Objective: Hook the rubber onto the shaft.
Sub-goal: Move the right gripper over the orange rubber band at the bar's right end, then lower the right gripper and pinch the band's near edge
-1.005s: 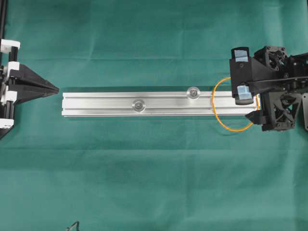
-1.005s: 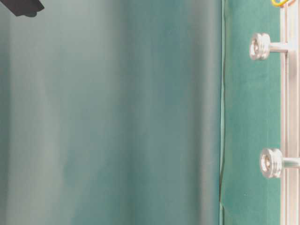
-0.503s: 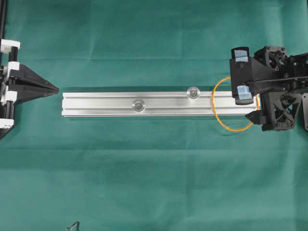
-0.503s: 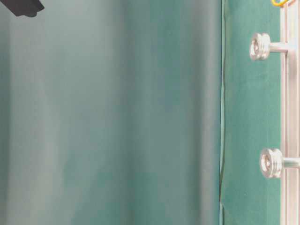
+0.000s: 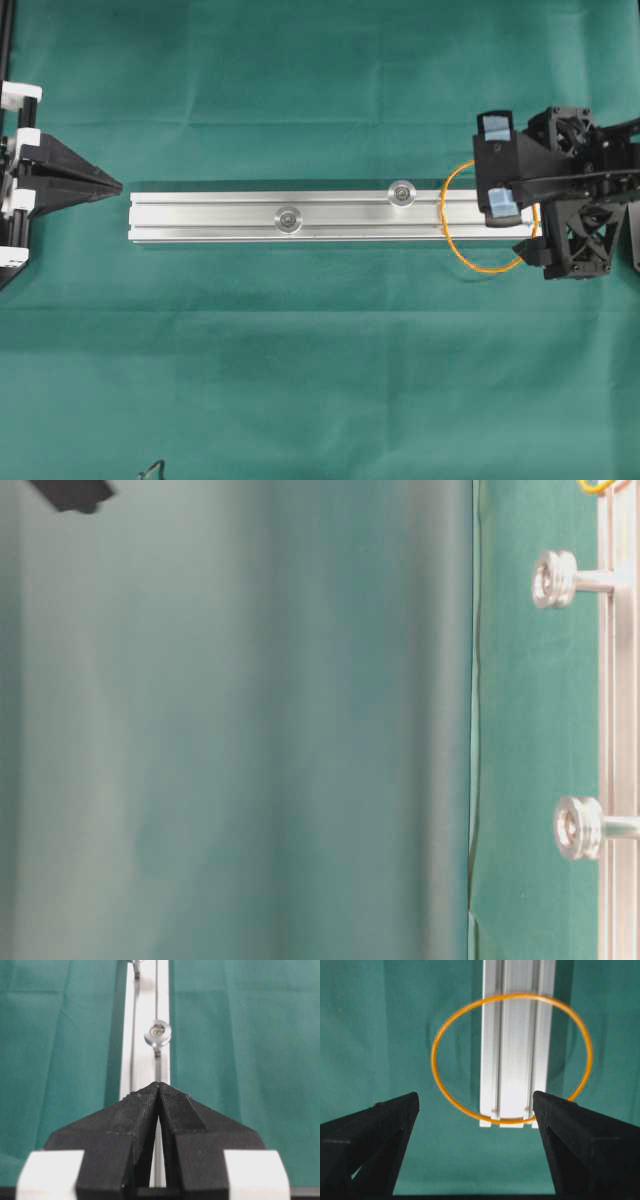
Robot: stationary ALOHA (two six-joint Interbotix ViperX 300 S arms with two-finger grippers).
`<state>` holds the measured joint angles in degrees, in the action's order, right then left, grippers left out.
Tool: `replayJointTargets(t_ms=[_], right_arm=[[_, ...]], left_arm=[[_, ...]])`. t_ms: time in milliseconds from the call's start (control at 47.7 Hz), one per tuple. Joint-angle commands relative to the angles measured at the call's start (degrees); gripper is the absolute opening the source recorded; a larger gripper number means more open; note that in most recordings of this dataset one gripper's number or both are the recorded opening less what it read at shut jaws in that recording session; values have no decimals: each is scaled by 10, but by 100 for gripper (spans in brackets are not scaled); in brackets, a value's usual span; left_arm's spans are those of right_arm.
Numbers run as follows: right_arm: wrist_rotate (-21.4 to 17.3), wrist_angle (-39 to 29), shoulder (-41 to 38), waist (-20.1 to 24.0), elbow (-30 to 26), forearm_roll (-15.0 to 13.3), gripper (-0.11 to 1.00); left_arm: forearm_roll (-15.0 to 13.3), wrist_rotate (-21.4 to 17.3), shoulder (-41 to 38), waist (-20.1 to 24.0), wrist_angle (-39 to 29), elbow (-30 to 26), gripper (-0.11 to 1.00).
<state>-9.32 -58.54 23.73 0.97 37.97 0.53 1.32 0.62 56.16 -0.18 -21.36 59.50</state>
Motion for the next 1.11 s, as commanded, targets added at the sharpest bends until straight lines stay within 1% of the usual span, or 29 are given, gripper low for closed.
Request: replayJointTargets(t_ms=[0, 168, 398, 524, 712, 1089], right_arm=[[-1, 19, 1, 2, 6, 7, 93], [-1, 71, -1, 4, 38, 25, 93], [-1, 153, -23, 24, 89, 52, 93], [-1, 188, -42, 33, 102, 53, 93], [-1, 221, -69, 43, 109, 54, 93], [-1, 258, -118, 57, 110, 54, 93]], left_arm=[[1, 0, -5, -1, 3, -16, 0], [2, 0, -5, -1, 3, -15, 0], [1, 0, -5, -1, 3, -15, 0], [2, 0, -5, -1, 3, -15, 0], [2, 0, -4, -1, 3, -15, 0], [2, -1, -5, -1, 1, -15, 0]])
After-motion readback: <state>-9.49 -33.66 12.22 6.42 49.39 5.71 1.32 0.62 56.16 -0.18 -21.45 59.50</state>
